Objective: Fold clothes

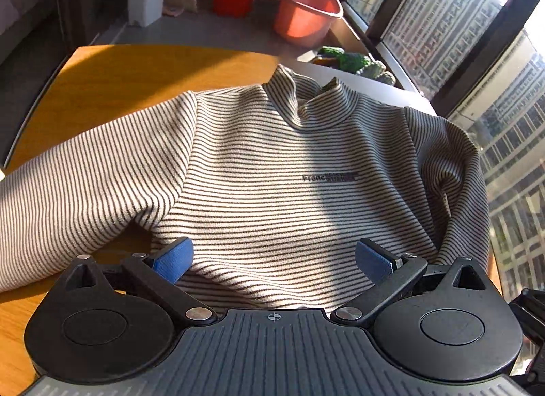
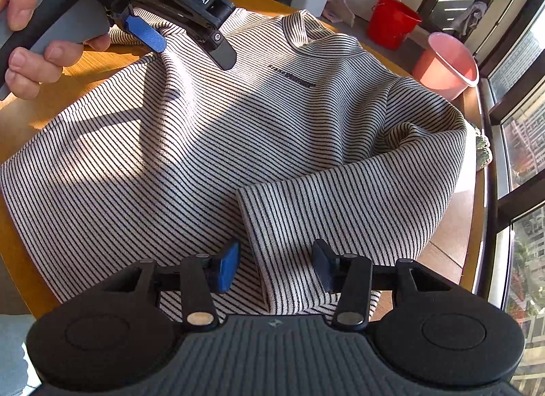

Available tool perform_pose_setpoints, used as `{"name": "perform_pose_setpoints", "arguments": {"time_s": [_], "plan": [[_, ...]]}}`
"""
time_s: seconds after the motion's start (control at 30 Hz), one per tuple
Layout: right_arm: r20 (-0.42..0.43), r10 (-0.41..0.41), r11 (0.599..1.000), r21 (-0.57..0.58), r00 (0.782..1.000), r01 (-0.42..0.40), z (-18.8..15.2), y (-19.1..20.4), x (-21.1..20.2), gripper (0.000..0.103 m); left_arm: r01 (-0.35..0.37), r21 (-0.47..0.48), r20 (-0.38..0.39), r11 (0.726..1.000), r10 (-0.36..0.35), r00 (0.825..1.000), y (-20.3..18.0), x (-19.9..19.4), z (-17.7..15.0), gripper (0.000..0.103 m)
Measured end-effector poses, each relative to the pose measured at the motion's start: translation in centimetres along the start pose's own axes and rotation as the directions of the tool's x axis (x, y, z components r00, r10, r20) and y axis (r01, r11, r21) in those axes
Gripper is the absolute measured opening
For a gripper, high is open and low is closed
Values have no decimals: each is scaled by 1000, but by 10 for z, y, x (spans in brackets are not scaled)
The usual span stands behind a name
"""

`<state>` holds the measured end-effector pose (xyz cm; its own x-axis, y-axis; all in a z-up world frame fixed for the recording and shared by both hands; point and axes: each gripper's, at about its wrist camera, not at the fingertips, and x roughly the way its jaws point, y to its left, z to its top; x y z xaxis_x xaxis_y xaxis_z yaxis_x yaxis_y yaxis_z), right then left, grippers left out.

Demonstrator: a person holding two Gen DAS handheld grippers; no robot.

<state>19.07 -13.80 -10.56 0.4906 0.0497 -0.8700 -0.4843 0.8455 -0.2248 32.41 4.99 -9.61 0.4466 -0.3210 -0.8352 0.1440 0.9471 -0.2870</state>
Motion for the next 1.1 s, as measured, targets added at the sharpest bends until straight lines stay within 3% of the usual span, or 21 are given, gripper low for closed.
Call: {"name": "perform_pose_setpoints", "arguments": {"time_s": [0.07, 0.1, 0.13, 0.2, 0.27, 0.33, 0.43, 0.53, 0.6, 0.77, 1.1], "plan": [[14, -38, 999, -30, 999, 38, 7, 5, 5, 37, 8, -74, -11, 997, -9, 1000, 7, -14, -4, 103], [-2, -16, 1000, 26, 1000, 16, 10, -3, 7, 19, 19, -92, -20, 996, -21, 1000, 7, -21, -9, 103], [-16, 14, 995, 99, 1000, -13, 14, -13, 7, 10, 32, -103, -31, 994, -35, 999, 7, -27, -15, 103], [2, 52, 960, 276, 999, -50, 16, -49, -2, 9, 66, -117, -62, 991, -74, 995, 6, -35, -28, 103], [68, 54, 891, 446, 996, -79, 18, -94, -24, 9, 112, -111, -107, 987, -124, 987, 2, -37, -42, 103], [130, -32, 818, 573, 991, -49, 22, -143, -56, 9, 130, -97, -137, 987, -142, 980, 1, -37, -55, 103], [205, -192, 667, 745, 960, -26, 28, -212, -110, 9, 129, -106, -194, 986, -148, 970, 4, -31, -70, 103], [242, -269, 574, 817, 932, -46, 40, -250, -146, 9, 145, -132, -218, 981, -171, 961, 11, -25, -78, 103], [259, -276, 568, 821, 926, -60, 52, -254, -158, 9, 155, -127, -224, 980, -180, 958, 13, -26, -78, 103], [306, -235, 633, 768, 922, -93, 89, -230, -155, 9, 191, -156, -221, 969, -223, 950, 22, -27, -78, 103], [346, -32, 711, 667, 938, -222, 162, -147, -96, 9, 231, -153, -190, 961, -258, 947, 29, -28, -86, 103]]}}
